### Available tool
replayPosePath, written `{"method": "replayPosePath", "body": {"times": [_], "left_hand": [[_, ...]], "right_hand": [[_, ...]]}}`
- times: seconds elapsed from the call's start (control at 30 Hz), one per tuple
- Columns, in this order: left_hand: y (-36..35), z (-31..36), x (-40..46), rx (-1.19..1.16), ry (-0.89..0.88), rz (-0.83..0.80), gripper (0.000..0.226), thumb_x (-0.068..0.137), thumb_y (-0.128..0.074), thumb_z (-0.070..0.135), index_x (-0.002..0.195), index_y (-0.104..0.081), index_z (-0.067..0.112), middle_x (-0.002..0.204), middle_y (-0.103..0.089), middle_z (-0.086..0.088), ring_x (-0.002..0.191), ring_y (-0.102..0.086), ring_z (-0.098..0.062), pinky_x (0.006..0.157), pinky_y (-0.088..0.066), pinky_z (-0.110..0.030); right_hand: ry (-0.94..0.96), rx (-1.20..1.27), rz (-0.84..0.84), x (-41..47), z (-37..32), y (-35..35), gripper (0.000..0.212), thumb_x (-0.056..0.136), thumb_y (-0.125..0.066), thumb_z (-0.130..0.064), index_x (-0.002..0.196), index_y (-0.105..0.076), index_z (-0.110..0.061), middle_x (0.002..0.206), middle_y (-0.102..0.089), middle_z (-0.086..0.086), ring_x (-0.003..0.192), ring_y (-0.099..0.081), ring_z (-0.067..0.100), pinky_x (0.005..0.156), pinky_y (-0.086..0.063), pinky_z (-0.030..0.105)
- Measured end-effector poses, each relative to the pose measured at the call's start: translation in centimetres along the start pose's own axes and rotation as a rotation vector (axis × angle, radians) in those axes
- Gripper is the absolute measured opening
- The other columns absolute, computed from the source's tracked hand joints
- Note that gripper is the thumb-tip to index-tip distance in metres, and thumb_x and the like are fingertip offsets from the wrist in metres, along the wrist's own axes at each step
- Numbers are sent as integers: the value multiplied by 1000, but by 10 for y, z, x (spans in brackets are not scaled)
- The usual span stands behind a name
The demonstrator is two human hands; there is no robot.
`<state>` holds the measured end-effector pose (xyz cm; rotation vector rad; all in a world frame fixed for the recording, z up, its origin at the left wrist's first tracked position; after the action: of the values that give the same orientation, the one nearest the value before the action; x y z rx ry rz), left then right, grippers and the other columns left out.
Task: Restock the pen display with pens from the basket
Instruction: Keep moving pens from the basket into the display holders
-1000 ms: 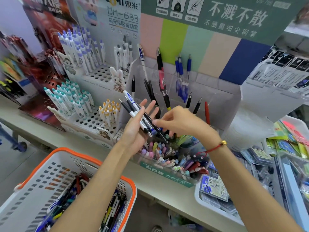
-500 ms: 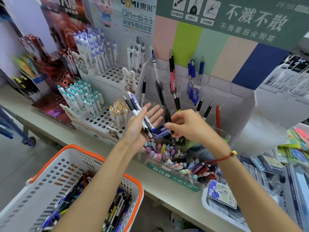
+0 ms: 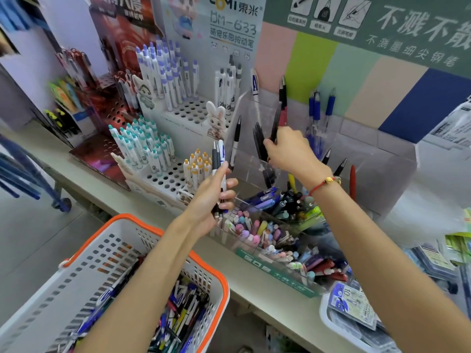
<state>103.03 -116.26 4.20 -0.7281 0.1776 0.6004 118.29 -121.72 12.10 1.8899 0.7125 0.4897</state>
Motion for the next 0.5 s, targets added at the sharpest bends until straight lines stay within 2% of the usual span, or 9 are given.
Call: {"method": "replayPosePath", "body": {"times": [0.07,0.13,0.2,0.33,0.4,0.43,0.5], "left_hand": [[1,0,-1,-19,2,9,17,102,-44,33,102,-47,16,62,-44,7,42,-30,-1,36,-24,-12],[2,1,-1,-8,-6,5,15,103,-40,29,101,-49,16,62,-45,7,42,-31,-2,37,-25,-13],[1,2,-1,13,-11,-1,16,104,-39,28,103,-51,16,64,-46,7,44,-32,-3,38,-26,-14],[-2,2,-3,40,-16,-27,21,103,-40,30,110,-55,16,67,-48,7,48,-38,-4,40,-31,-14],[-6,0,-4,81,-6,-49,24,102,-43,31,113,-59,17,69,-51,7,49,-41,-4,42,-33,-14],[-9,0,-4,109,-2,-63,25,102,-45,32,114,-61,18,71,-52,7,50,-43,-3,42,-34,-14],[-17,-3,-3,176,-2,-72,26,100,-48,34,114,-65,21,76,-54,7,51,-47,-3,42,-38,-15]], "right_hand": [[23,-84,2,5,-2,0,21,96,-54,-22,84,-51,-6,92,-61,16,87,-57,33,69,-42,33],[38,-98,8,10,-3,0,17,91,-60,-20,95,-63,-3,95,-66,16,90,-61,35,69,-46,33],[37,-89,35,9,-4,3,21,88,-62,-17,105,-67,-5,99,-68,14,93,-63,34,72,-47,33],[88,47,222,-13,-15,21,23,93,-60,-27,110,-65,-13,97,-67,3,90,-62,24,72,-49,32],[101,178,152,-28,-20,15,28,98,-54,-37,107,-68,-14,89,-65,-4,85,-62,18,73,-49,30],[83,252,66,-33,-20,9,37,99,-50,-42,107,-70,-11,88,-68,-2,86,-65,21,76,-51,32],[24,412,-81,-43,-15,-2,48,99,-46,-47,110,-71,-6,100,-73,11,96,-67,25,85,-53,33]]}}
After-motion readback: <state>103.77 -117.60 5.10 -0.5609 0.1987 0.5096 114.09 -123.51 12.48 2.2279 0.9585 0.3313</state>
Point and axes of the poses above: each hand's wrist, its own x-axis towards the middle knuckle, its own y-axis out of the back of the hand, z = x × y, the point moved 6 cm from there along x, towards the middle knuckle
